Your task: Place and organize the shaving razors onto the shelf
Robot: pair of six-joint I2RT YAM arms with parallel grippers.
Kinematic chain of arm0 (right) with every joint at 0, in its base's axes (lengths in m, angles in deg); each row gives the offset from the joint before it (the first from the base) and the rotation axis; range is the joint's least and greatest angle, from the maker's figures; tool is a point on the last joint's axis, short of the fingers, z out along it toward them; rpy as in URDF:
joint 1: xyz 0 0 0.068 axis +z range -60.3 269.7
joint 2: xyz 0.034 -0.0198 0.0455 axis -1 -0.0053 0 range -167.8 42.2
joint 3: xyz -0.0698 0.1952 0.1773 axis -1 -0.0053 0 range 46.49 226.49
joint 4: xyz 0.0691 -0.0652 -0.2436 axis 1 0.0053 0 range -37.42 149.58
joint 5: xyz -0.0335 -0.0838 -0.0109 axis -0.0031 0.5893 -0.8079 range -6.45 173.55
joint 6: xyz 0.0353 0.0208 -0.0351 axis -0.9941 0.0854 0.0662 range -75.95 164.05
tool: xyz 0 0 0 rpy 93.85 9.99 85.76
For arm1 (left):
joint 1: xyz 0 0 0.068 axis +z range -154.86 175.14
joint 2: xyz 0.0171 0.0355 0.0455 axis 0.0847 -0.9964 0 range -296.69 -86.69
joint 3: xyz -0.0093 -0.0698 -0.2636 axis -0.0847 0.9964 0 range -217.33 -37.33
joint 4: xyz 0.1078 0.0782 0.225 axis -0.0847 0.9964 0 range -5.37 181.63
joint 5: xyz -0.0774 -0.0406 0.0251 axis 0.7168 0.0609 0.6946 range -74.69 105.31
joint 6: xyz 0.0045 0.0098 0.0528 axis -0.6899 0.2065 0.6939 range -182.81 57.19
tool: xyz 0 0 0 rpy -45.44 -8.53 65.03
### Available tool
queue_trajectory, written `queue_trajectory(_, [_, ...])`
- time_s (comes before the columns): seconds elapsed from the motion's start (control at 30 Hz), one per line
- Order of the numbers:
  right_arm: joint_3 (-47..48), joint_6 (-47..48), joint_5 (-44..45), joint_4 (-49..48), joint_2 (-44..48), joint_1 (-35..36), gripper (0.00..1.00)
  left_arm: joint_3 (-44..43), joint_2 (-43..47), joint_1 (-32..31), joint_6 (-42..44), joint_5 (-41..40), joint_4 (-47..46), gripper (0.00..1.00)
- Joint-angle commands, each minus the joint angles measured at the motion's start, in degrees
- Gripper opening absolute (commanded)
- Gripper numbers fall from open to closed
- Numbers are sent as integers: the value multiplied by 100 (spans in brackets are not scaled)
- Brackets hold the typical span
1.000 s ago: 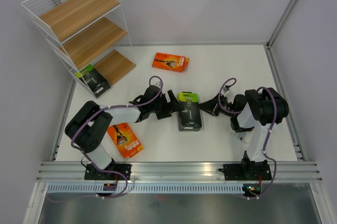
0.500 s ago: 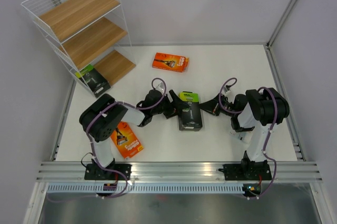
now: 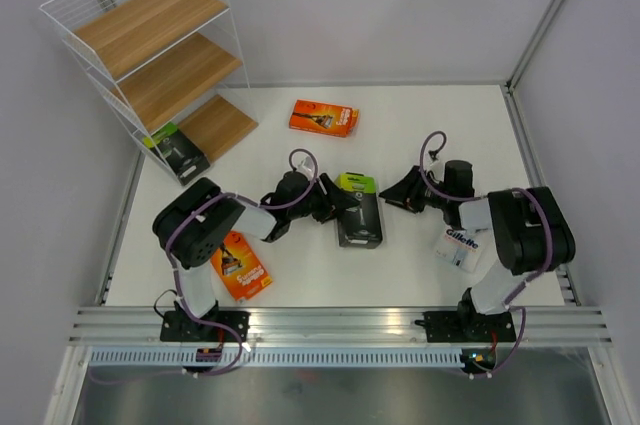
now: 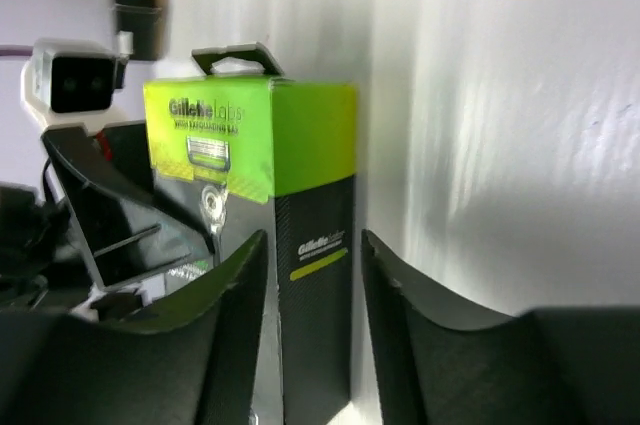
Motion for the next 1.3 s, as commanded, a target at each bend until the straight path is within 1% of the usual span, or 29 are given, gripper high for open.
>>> queue_trajectory(0.0, [821, 1579, 1408, 3391, 1277, -12, 53, 228, 453, 391, 229, -383, 100, 38])
queue_trajectory(0.07, [1032, 1624, 1604, 3686, 1822, -12, 60, 272, 672, 621, 325, -366, -5, 38])
queue_trajectory(0.13, [1217, 1615, 1500, 3897, 1983, -3, 71, 290, 831, 1042, 483, -314, -76, 38])
queue_trajectory(0.17, [1244, 1598, 1465, 3933, 2027, -12, 73, 281, 902, 1201, 545, -252, -137, 38])
queue_trajectory(0.2, [1235, 1598, 1421, 3950, 2036, -12, 73, 255, 1033, 1507, 598, -147, -173, 38])
queue_trajectory(0.27, [1122, 1606, 1341, 3951, 2045, -3, 73, 263, 1165, 1807, 712, -163, -164, 39])
queue_trajectory(0.3, [1069, 1624, 1350, 3951, 2062, -3, 74, 263, 1262, 2070, 748, -190, -95, 39])
queue_trajectory(0.43, [867, 1633, 1420, 3951, 2132, -3, 75, 211, 1333, 2537, 993, -357, 20, 39])
queue_trajectory(0.5, [787, 1615, 1438, 3933, 2133, -3, 76, 80, 1281, 2722, 1038, -576, 265, 39])
queue_trajectory(0.6, [752, 1633, 1429, 3951, 2115, -3, 76, -105, 1210, 2933, 1143, -708, 485, 39])
queue_trajectory(0.63, [743, 1624, 1438, 3951, 2106, -3, 76, -167, 1201, 2968, 1135, -804, 817, 38])
queue_trajectory(0.7, [734, 1633, 1447, 3951, 2089, -3, 76, -316, 1227, 3039, 1240, -1068, 1056, 38])
queue_trajectory(0.9, [734, 1598, 1421, 3872, 1931, -3, 77, -492, 1245, 3329, 1460, -1244, 1127, 39])
queue_trajectory(1.03, [752, 1571, 1385, 3828, 1799, -3, 77, -721, 1219, 3391, 1583, -1630, 1566, 38])
queue_trajectory(1.13, [708, 1615, 1438, 3845, 1842, -3, 77, -782, 1210, 3487, 1688, -1640, 1576, 38])
queue_trajectory(1.17, [699, 1624, 1447, 3871, 1843, -3, 78, -800, 1201, 3548, 1688, -1779, 1576, 38])
queue_trajectory(1.27, [673, 1633, 1438, 3854, 1816, -3, 78, -879, 1122, 3654, 1741, -1869, 1576, 38])
